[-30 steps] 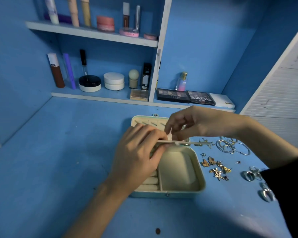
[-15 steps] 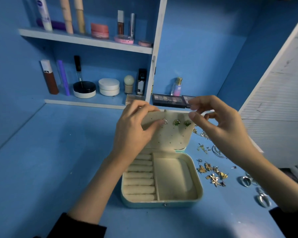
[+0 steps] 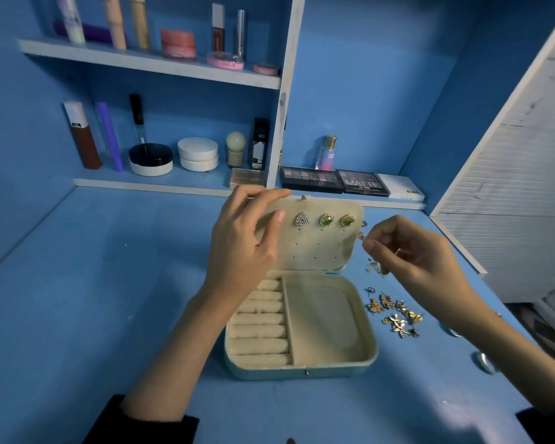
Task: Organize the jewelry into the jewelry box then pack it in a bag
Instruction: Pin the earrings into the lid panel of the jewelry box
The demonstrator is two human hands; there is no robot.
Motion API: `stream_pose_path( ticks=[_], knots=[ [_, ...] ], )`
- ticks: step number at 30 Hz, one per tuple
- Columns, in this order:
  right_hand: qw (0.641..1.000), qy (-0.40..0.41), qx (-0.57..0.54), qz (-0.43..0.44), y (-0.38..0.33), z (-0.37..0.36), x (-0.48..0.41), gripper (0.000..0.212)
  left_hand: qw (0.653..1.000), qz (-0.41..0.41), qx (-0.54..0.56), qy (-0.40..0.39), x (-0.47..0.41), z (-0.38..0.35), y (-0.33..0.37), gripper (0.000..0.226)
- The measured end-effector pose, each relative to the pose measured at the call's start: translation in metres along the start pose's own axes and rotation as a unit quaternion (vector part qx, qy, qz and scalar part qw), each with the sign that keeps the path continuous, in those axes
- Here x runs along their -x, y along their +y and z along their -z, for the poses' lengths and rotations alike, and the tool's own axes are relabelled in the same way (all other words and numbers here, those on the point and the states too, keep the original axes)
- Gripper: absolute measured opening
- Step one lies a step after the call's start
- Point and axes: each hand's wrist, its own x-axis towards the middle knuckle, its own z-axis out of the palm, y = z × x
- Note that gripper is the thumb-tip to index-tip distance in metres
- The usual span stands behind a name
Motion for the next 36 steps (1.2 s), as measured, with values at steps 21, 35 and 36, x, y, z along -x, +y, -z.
stream_pose_path(
  ticks=[21, 35, 36],
  knots=[
    [0.901, -0.265, 0.34, -0.042, 0.029, 0.052, 0.002, 0.014, 1.0, -0.012, -0.019, 0.002, -0.002, 0.003, 0.0, 0.018],
    [0.873, -0.342, 0.346, -0.04, 0.02, 0.054, 0.01, 0.014, 0.999, -0.014, -0.03, -0.002, -0.002, 0.004, 0.0, 0.018],
    [0.871, -0.337, 0.354, -0.041, 0.019, 0.053, 0.01, 0.016, 0.999, -0.014, -0.03, -0.003, -0.002, 0.004, 0.0, 0.018]
  ],
)
